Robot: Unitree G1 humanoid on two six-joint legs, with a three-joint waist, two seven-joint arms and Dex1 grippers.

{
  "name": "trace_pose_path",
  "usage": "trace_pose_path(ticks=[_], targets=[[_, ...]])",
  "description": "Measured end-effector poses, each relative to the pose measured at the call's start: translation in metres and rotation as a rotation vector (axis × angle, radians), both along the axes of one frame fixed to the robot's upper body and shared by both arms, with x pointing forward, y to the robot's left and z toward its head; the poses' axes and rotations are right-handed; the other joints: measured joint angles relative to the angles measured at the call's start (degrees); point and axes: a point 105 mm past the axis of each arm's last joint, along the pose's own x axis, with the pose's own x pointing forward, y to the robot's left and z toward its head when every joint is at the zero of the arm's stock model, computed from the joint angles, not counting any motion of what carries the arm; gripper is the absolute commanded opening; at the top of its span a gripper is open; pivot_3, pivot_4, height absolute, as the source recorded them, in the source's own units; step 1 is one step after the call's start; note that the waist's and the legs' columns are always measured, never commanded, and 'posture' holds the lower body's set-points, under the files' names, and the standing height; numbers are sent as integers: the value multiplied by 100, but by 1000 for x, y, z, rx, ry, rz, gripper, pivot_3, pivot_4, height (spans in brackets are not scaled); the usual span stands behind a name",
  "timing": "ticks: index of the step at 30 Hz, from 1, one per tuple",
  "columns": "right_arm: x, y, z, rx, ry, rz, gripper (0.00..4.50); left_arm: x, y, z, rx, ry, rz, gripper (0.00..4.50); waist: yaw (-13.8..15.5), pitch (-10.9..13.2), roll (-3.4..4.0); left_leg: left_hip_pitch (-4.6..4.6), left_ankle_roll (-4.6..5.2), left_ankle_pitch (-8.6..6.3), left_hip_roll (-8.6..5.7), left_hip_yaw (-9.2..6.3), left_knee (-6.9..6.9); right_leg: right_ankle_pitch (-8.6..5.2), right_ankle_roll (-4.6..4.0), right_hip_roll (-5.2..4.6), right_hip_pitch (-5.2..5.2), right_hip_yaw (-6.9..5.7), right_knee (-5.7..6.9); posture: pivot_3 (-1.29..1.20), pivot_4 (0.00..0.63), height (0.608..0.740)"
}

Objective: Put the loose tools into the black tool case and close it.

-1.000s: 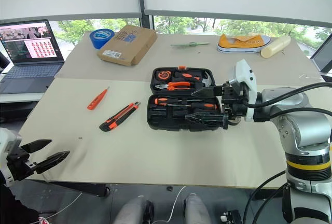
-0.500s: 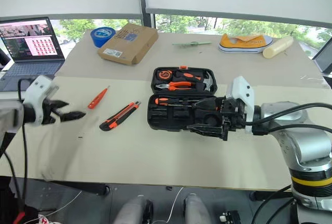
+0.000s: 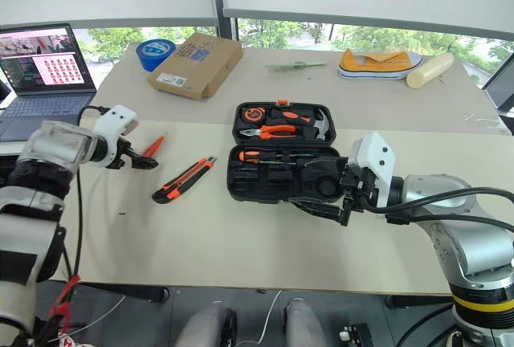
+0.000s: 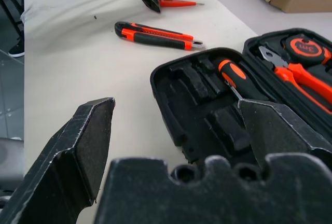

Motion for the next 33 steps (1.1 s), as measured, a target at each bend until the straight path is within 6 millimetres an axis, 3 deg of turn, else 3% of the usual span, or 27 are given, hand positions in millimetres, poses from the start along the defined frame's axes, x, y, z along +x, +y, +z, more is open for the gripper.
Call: trace_pose_path(ticks=[2, 11, 14, 17, 21, 24, 27, 29, 31, 33], targets=[[0, 0, 0, 1, -2, -8, 4500, 3, -1, -1, 3, 1, -9, 3748, 11, 0, 0, 3, 0, 0, -2, -1, 0, 0, 1, -3, 4, 0, 1, 0, 150, 735], [0, -1, 2, 12, -7, -15, 4500, 6, -2, -4, 11, -5, -54, 461, -23, 0, 0, 16, 0, 0, 0, -19, 3, 0, 1, -1, 10, 3, 3, 0, 150, 735], [0, -4, 4, 3, -15, -27, 4500, 6, 2, -2, 20, -18, -68, 418, -50, 0, 0, 13, 0, 0, 0, -21, 3, 0, 1, -1, 8, 3, 9, 0, 150, 735], [0, -13, 2, -18, -9, -59, 4500, 5, -6, 20, 31, -89, -235, 418, -46, 3, -5, -14, -1, 1, 0, -24, 8, 0, 0, -4, -16, -1, 23, 0, 150, 735], [-3, -20, 2, -14, 1, -80, 4500, 0, -57, 60, 50, -235, -583, 418, 60, 3, -5, -50, 2, -1, -5, -21, 49, -1, 5, -13, -47, 1, 48, 0, 150, 735], [-6, -27, -3, -10, 39, -100, 4500, -15, -106, 71, 31, -272, -822, 418, 117, 3, -5, -53, 5, -3, -11, -22, 61, 0, 11, -17, -43, 3, 49, 0, 150, 735], [-8, -33, -7, -22, 56, -125, 4500, -27, -156, 64, 1, -237, -987, 418, 118, 3, -5, -48, 10, -5, -13, -22, 66, 0, 16, -14, -33, 6, 49, 0, 150, 735], [-8, -38, -12, -33, 61, -159, 4500, -35, -195, 47, -7, -156, -1084, 418, 115, 3, -5, -49, 12, -6, -16, -20, 68, -1, 18, -13, -31, 8, 48, 0, 150, 735], [-8, -40, -13, -38, 58, -176, 4500, -41, -220, 37, -22, -102, -1126, 418, 84, 4, -7, -53, 14, -6, -16, -22, 69, -2, 19, -12, -36, 10, 49, 0, 150, 735], [-9, -39, -12, -40, 45, -182, 4500, -39, -230, 37, -13, -90, -1113, 418, -1, 4, -7, -52, 16, -6, -14, -22, 64, -2, 19, -3, -49, 22, 56, 0, 150, 735]])
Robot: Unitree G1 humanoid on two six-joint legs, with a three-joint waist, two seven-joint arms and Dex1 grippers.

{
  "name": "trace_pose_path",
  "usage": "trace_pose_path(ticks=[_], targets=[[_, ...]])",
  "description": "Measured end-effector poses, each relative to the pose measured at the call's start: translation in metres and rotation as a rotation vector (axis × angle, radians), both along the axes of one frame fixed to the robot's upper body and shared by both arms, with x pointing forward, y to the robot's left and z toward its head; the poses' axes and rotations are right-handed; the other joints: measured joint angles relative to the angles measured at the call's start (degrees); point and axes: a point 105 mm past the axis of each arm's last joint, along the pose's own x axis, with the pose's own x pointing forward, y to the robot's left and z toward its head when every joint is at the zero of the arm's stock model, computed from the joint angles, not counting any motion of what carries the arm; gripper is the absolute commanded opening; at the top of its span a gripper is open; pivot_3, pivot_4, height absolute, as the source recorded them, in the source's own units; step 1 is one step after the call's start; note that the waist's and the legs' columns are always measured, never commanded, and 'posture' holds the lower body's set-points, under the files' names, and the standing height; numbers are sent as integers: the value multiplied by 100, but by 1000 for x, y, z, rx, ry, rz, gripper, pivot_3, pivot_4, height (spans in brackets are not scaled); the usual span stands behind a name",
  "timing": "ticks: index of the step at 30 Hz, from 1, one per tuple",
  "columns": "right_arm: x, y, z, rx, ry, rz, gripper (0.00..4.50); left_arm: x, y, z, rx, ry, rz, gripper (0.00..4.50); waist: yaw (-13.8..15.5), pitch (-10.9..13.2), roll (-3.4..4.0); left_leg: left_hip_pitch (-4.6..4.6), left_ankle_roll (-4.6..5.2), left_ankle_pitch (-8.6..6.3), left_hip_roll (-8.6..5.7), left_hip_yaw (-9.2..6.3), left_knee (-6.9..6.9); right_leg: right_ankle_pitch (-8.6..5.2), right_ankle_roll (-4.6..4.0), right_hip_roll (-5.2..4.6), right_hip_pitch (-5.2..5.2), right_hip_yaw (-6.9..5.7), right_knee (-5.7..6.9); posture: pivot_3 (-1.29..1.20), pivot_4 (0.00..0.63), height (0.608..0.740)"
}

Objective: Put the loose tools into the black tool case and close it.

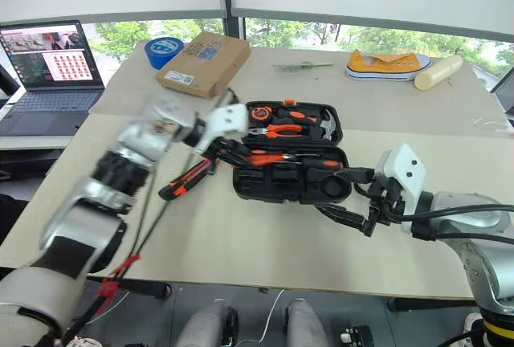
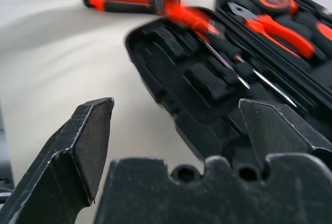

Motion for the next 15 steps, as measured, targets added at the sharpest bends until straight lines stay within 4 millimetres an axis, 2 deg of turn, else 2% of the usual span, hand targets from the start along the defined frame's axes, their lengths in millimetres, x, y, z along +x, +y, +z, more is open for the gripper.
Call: trace_pose_path(ticks=[4, 7, 10, 15], targets=[[-2, 0, -3, 1, 0, -20, 4500, 6, -1, 6, 32, -37, 16, 418, -93, 0, 3, 12, 4, 2, 3, -2, -14, -1, -1, 3, -1, 8, 5, 0, 150, 735], [-3, 2, -2, 4, -11, -25, 4500, 7, -3, -6, 77, -22, 9, 418, -55, -1, 3, 8, 4, 2, 0, -2, -8, -1, -1, -1, 0, 5, 2, 0, 150, 735], [-4, 3, -2, 22, -15, -33, 4500, 12, 4, -19, 143, -30, 15, 418, -24, 0, 3, 5, 5, 2, -3, -2, -6, -1, -1, -4, 0, 5, 2, 0, 150, 735], [-6, 1, -7, 25, 2, -47, 4500, 12, 13, -25, 185, -10, -4, 418, 16, 0, 3, 2, 5, 2, -3, -1, -3, -1, 0, -4, 0, 3, 0, 0, 150, 735]])
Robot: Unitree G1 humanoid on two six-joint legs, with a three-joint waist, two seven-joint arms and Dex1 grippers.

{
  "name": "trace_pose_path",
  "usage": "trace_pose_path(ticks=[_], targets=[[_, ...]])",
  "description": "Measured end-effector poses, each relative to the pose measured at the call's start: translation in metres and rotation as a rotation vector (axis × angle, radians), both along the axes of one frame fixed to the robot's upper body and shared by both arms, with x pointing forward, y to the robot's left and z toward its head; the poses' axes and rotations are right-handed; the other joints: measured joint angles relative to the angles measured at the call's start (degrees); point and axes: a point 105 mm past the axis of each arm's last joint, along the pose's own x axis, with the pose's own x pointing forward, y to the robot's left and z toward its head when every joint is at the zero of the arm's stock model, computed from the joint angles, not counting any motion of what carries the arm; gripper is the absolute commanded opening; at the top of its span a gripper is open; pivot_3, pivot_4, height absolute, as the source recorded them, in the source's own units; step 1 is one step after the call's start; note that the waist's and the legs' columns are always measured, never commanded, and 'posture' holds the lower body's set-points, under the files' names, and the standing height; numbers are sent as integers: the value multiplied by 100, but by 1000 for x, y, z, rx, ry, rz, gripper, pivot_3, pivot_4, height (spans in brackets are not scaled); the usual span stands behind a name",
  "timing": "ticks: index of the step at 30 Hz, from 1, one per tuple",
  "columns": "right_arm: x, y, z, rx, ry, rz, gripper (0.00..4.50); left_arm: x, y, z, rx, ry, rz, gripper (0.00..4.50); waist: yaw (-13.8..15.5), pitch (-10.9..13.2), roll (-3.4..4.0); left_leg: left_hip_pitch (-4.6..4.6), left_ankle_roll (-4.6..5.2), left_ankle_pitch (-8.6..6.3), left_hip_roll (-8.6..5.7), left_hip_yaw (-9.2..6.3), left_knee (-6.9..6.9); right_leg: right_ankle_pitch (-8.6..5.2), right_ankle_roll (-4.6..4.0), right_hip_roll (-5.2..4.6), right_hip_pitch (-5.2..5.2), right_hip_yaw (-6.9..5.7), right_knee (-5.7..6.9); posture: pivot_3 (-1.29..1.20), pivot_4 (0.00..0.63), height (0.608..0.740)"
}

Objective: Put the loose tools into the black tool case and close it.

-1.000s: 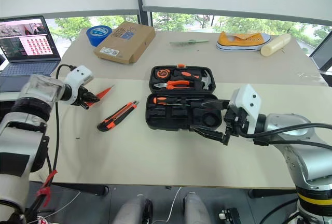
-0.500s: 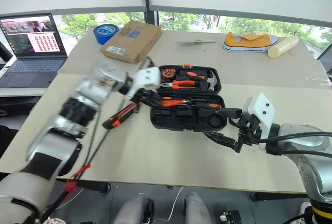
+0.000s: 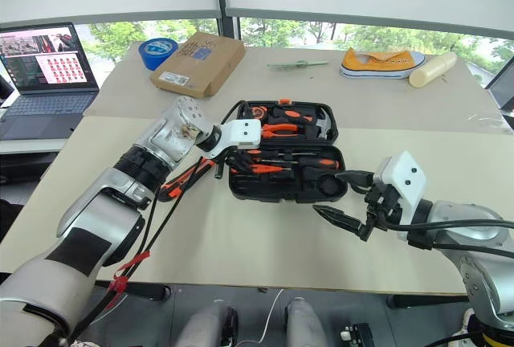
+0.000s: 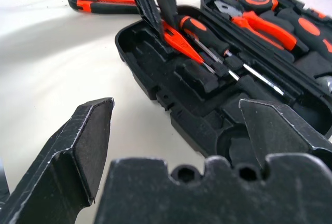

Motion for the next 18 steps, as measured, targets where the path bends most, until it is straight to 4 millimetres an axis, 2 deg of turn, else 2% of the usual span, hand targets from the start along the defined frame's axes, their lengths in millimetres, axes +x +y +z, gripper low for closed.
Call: trace_pose_path(ticks=[18], targets=[[-2, 0, -5, 12, 3, -28, 4500, 13, -9, -3, 20, -23, 13, 418, 49, 0, 0, 7, 2, 0, -2, 0, 3, 0, 0, -1, 8, 0, 1, 0, 150, 735]])
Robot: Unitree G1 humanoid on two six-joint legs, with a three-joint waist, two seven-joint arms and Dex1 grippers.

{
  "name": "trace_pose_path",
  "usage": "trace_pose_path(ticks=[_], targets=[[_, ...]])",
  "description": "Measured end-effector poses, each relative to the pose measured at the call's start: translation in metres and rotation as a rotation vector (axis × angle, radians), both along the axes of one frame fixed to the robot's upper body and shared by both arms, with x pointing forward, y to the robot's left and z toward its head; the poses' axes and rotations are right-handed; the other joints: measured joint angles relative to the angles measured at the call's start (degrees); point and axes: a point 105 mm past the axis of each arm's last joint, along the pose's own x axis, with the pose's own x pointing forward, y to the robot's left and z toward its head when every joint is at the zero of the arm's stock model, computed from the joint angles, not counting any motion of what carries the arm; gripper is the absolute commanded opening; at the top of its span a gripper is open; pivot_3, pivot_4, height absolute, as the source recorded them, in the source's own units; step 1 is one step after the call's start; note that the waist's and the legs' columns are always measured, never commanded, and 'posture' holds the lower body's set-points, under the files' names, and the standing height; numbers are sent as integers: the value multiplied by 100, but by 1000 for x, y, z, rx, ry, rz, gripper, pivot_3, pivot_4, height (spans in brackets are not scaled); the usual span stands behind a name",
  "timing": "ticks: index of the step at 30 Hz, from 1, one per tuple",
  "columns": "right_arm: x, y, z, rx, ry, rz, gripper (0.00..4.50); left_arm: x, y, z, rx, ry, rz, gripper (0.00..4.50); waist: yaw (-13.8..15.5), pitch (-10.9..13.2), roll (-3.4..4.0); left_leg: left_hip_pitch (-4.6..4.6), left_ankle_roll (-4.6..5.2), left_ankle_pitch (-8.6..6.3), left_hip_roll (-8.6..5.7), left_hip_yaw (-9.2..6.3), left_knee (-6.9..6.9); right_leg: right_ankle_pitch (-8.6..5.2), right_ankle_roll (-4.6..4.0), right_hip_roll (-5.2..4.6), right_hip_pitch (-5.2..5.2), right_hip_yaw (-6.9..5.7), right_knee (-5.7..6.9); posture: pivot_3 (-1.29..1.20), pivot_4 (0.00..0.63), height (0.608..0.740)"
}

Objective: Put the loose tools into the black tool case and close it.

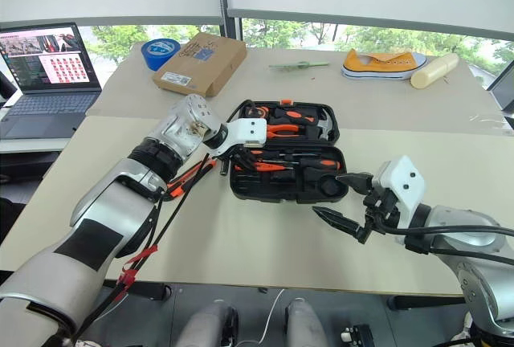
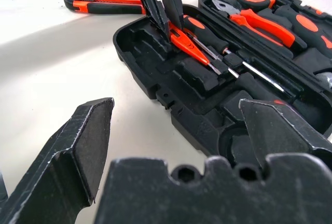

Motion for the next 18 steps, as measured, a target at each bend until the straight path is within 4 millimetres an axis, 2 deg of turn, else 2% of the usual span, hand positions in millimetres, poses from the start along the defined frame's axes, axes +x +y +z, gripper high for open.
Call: trace_pose_path(ticks=[2, 8, 10, 13, 16, 18], targets=[[0, 0, 0, 0, -2, 0, 4500, -1, -1, 0, -3, 6, -4, 1418, 0, 0, 0, 0, 0, 0, 0, 0, 0, 0, 0, 0, 0, 0, 0, 0, 150, 735], [0, 0, 0, 3, -4, -1, 4500, -5, 0, 4, -39, 61, -10, 3420, -2, 0, 0, -3, 1, -1, 0, -1, -1, 0, 0, 1, -2, -1, 1, 0, 150, 735], [0, 1, 0, 7, -4, 0, 4500, -9, 0, 11, -74, 89, -25, 3420, -2, 0, 0, -7, 1, -1, 0, -1, 1, 0, 0, 1, -5, -1, 1, 0, 150, 735], [0, 1, 0, 9, -4, 0, 4500, -12, 8, 32, -147, 90, -37, 3420, -21, 0, 0, -3, 1, -1, 1, -1, -1, 0, 0, 1, -5, -1, 3, 0, 150, 735], [0, 1, 0, 9, -3, 1, 4500, -15, 17, 43, -237, 88, -32, 2712, -32, -1, 2, 1, 1, -1, 3, -2, -2, 0, 0, 2, -4, -1, 6, 0, 150, 735], [0, 1, 0, 9, -2, 1, 4500, -17, 22, 37, -290, 109, -20, 1948, -33, -1, 2, 1, 1, 0, 4, -1, 0, 0, 0, 1, -4, -1, 8, 0, 150, 735]])
